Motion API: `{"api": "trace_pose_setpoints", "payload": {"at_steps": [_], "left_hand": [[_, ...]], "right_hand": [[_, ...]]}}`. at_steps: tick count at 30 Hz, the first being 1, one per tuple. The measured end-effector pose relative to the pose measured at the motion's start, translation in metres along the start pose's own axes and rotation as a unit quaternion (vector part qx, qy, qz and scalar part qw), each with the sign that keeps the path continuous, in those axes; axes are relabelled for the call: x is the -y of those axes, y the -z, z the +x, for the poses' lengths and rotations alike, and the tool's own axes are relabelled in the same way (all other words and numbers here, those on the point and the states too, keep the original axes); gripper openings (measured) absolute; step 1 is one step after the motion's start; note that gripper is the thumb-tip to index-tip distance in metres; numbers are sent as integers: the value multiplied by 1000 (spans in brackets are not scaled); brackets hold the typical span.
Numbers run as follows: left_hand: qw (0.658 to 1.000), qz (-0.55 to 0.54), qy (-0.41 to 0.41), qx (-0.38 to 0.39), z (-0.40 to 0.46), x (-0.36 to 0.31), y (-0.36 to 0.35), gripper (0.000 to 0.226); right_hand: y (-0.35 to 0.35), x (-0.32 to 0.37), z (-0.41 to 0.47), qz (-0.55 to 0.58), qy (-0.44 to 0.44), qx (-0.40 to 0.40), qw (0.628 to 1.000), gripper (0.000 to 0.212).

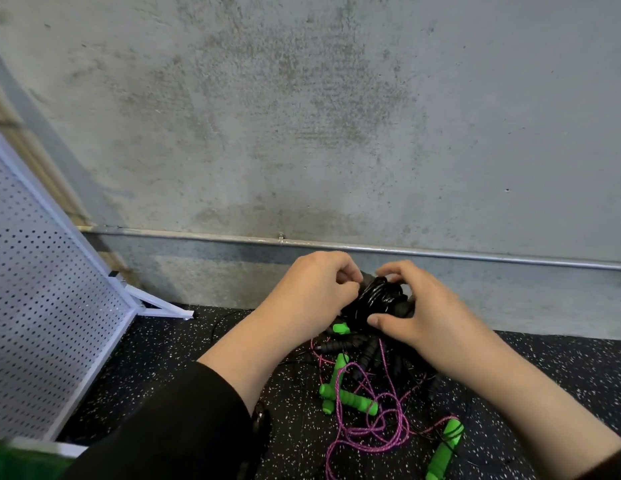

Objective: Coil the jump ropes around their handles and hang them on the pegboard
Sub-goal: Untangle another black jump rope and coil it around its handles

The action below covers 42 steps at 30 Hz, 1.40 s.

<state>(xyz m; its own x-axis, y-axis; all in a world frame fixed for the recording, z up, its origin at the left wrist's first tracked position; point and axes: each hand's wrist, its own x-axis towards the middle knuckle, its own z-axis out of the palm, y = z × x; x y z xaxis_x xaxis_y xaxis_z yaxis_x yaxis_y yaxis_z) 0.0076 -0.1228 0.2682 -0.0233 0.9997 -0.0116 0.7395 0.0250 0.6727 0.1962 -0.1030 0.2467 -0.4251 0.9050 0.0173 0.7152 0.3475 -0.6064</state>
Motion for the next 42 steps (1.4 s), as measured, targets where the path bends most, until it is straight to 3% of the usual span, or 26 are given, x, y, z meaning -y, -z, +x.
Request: {"api": "trace_pose_setpoints", "payload": {"at_steps": [4, 7, 10, 14, 18, 21, 24, 29, 32, 34, 36, 37, 39, 40, 42], "left_hand": [[1000, -16, 4, -2, 2, 4, -4, 14], [987, -148, 28, -48, 3, 6, -6, 15], [939, -324, 81, -86, 3, 4, -5, 16], [859, -487, 139, -78, 2, 1, -7, 22], [840, -483, 210, -130, 3, 3, -11, 16], [808, -528, 259, -33, 3, 1, -15, 33], [792, -566, 224, 39, 0, -1, -23, 42], [775, -585, 235, -44, 5, 12, -20, 38], [768, -588, 241, -77, 5, 22, -11, 36], [762, -602, 225, -82, 4, 28, -5, 30], [759, -612, 212, -60, 1, 36, 2, 35], [761, -613, 209, -46, -1, 42, 6, 42], [770, -600, 217, -32, -7, 56, 12, 52], [775, -592, 222, -27, -11, 65, 16, 57], [788, -571, 232, -12, -18, 84, 23, 61]], "right_hand": [[-4, -4, 5, 28, -20, -28, 999, 49], [-6, -7, 7, 58, -30, -62, 996, 49], [-2, -7, 9, 77, -35, -101, 991, 49], [-2, -6, 9, 103, -40, -123, 986, 51], [-2, -6, 10, 102, -37, -144, 984, 54], [-5, 0, 8, 60, -8, -167, 984, 54], [-17, 11, 7, 15, 61, -160, 985, 56], [-27, 30, 7, 26, 143, -109, 983, 49], [-27, 41, 11, 134, 100, -138, 976, 31], [-30, 41, 23, 164, 17, -169, 972, 34], [-35, 45, 31, 246, -82, -85, 962, 54], [-39, 47, 33, 335, -123, -21, 934, 58], [-49, 57, 34, 496, -166, 95, 847, 42], [-55, 61, 35, 529, -161, 127, 823, 35], [-72, 67, 37, 538, -154, 148, 816, 28]]}}
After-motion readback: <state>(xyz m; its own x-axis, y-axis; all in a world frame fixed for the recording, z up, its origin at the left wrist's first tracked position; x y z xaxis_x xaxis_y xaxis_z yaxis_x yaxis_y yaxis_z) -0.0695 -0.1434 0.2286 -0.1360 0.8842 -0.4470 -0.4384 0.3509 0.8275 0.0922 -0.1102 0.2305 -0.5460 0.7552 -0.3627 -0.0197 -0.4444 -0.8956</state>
